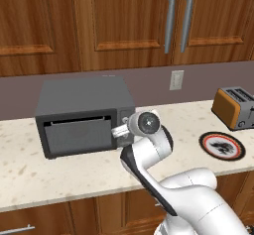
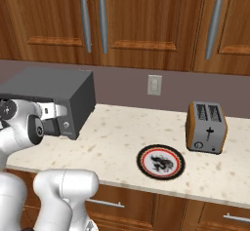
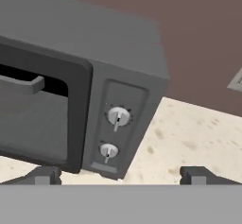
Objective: Pick up the bagel from the plate, place it on the toaster oven rack, close the door, and set the timer.
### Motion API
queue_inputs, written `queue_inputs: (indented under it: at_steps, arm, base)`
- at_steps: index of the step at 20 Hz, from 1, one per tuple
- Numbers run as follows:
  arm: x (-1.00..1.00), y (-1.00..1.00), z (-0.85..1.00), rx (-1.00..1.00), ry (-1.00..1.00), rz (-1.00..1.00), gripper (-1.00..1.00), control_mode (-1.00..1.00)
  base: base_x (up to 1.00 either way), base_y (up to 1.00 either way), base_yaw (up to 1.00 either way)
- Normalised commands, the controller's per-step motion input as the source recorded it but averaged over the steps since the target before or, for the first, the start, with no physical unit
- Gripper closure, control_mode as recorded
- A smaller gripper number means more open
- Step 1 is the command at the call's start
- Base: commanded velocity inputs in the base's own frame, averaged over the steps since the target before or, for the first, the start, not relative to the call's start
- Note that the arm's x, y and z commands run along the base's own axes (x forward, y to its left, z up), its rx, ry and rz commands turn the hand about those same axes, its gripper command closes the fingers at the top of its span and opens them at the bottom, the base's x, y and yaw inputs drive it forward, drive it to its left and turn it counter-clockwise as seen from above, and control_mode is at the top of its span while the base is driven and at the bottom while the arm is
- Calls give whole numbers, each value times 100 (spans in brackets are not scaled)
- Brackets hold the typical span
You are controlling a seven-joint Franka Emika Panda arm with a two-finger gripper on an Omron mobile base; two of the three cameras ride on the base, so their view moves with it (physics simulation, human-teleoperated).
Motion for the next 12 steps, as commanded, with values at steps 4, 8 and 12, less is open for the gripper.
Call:
queue_inputs:
  at_steps: [4, 8, 12]
  arm:
    - [11, 0, -9, 1, -9, 0, -100, -100]
    - [11, 6, -10, 0, -10, 0, -100, -100]
    - [2, 6, -6, 0, -12, 0, -100, -100]
  base:
    - [0, 0, 0]
    - [0, 0, 0]
    - [0, 0, 0]
